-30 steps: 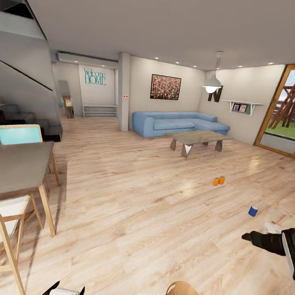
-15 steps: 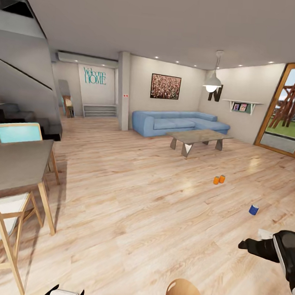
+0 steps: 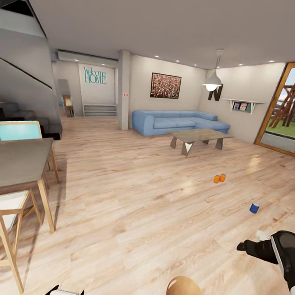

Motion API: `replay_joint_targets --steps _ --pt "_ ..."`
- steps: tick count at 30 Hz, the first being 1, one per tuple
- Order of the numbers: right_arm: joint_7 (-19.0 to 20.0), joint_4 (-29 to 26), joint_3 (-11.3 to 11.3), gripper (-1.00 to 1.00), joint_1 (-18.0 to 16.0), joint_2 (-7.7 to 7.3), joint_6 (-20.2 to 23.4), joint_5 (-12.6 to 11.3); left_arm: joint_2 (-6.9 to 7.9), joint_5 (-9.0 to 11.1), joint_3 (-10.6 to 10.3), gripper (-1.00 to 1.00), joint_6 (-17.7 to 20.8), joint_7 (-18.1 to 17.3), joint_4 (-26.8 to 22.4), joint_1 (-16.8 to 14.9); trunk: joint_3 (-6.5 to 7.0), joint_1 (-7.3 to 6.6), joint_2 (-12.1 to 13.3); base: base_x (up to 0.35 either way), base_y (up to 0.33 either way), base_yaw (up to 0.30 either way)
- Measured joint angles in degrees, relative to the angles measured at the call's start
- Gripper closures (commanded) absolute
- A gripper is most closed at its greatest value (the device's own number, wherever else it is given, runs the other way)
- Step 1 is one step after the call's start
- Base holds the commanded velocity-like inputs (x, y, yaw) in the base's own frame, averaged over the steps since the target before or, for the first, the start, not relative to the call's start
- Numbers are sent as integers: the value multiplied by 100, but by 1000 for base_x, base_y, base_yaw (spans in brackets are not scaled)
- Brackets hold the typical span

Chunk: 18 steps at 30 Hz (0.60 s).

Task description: Put the three can of soda from the living room inside the tash can in the kitchen.

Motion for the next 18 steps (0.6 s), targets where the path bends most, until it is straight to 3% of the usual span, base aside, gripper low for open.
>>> replay_joint_targets --steps 5,11,18 --pt "-63 2 166 -100 -353 5 0 -4 3 -2 -4 -100 0 0 1 0 -89 110 -201 0 0 0" --pt "-107 3 380 -100 -491 34 0 3 5 -2 -11 -100 2 0 -9 0 -198 242 -441 0 0 0" --pt "-138 10 549 -100 -541 214 0 4 3 -2 -15 -100 5 0 -15 0 -323 395 -722 0 0 0"
